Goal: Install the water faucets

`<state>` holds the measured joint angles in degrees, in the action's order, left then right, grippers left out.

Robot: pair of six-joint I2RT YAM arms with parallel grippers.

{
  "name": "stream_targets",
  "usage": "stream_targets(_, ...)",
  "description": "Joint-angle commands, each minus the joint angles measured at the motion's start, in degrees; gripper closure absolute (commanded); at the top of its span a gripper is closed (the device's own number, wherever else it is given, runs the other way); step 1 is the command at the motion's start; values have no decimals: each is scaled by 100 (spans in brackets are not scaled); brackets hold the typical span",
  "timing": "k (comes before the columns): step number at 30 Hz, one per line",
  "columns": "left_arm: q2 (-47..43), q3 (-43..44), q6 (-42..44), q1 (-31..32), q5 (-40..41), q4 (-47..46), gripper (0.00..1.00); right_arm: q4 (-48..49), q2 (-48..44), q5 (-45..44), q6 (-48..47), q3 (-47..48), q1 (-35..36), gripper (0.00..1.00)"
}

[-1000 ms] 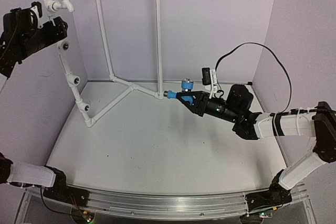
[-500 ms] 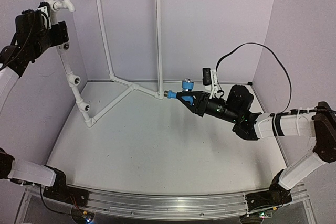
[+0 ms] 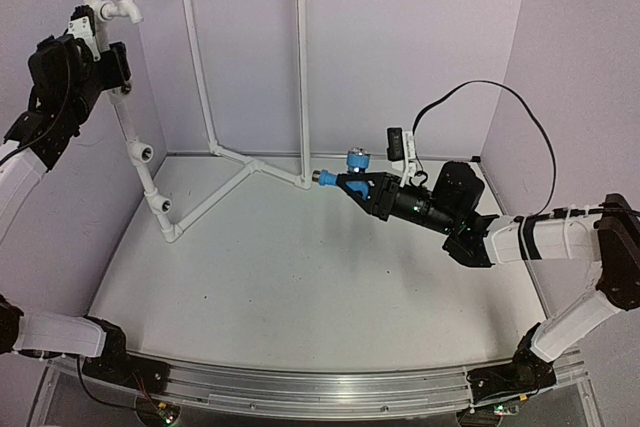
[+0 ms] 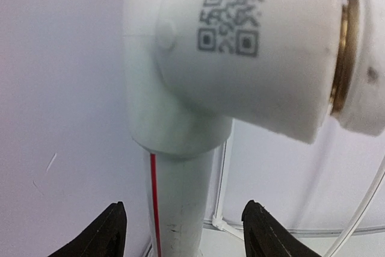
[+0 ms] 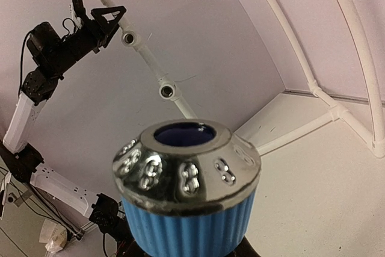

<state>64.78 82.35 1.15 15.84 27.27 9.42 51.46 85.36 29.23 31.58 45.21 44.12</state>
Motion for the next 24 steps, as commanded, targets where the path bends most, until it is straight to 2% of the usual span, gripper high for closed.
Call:
stream_targets(1,25,-71,320,17,-48,-698,41,464,-70,64,44,68,0,100)
stream_targets(8,-225,-321,338,17,-484,-695,73,470,-37,86,46,108,0,100)
stream_targets(14,-637,-498,111,22,-1331,-287,92,471,24,114,33,159,0,100)
stream_targets(19,-843,-323,-246,16,-2611,465,100,347,27,97,-111,225,0,100)
stream_targets(24,-544,447,-1050,18,-2232,1435,100,-226,50,55,-437,522,0,100)
